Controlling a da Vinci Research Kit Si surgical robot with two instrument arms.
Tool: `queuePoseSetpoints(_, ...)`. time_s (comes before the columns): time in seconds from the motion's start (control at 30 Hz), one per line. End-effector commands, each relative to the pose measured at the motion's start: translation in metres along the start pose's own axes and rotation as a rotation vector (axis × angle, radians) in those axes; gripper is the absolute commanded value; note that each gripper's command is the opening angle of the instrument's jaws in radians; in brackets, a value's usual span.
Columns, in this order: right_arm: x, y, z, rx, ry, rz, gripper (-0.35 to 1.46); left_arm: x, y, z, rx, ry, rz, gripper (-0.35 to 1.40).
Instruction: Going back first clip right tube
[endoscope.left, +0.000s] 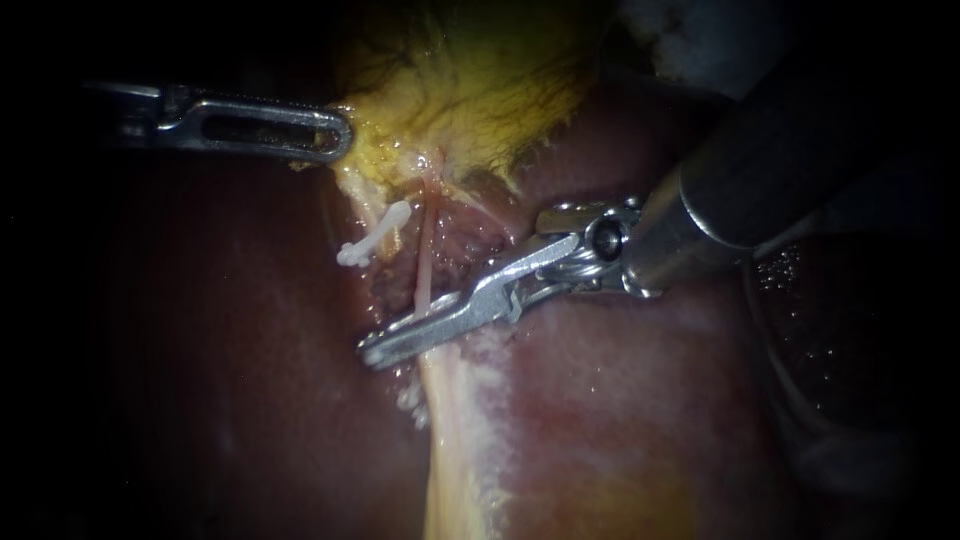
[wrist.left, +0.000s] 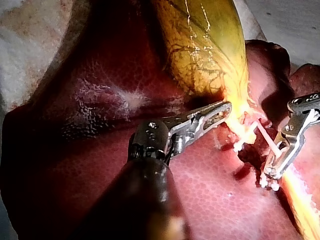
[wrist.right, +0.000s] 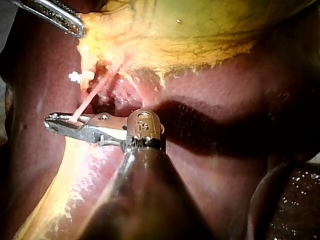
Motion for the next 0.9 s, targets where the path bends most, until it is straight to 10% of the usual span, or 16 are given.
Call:
queuePoseSetpoints(0.03,0.0,0.0,0.0,0.002,-0.003,-0.006,-0.35,0.0,0.0,0.0,0.0,0.0,0.0,-0.35)
queuePoseSetpoints(0.13,-0.0001,-0.0001,-0.0001,0.005,-0.006,-0.048,-0.35,0.0,0.0,-0.0001,0.001,0.0,0.0,-0.35)
queuePoseSetpoints(0.3,-0.0008,0.0,0.0001,-0.035,-0.059,-0.229,0.26,0.0,0.0,-0.0002,0.001,0.0,0.0,-0.35)
queuePoseSetpoints(0.47,-0.002,-0.0005,0.0,-0.283,-0.153,-0.393,0.5,0.0,0.0,-0.0004,0.002,0.001,0.0,-0.35)
queuePoseSetpoints(0.9,-0.0052,-0.0058,-0.0033,-0.527,-0.119,-0.709,0.61,0.0001,0.0001,-0.0007,0.007,0.003,0.001,-0.35)
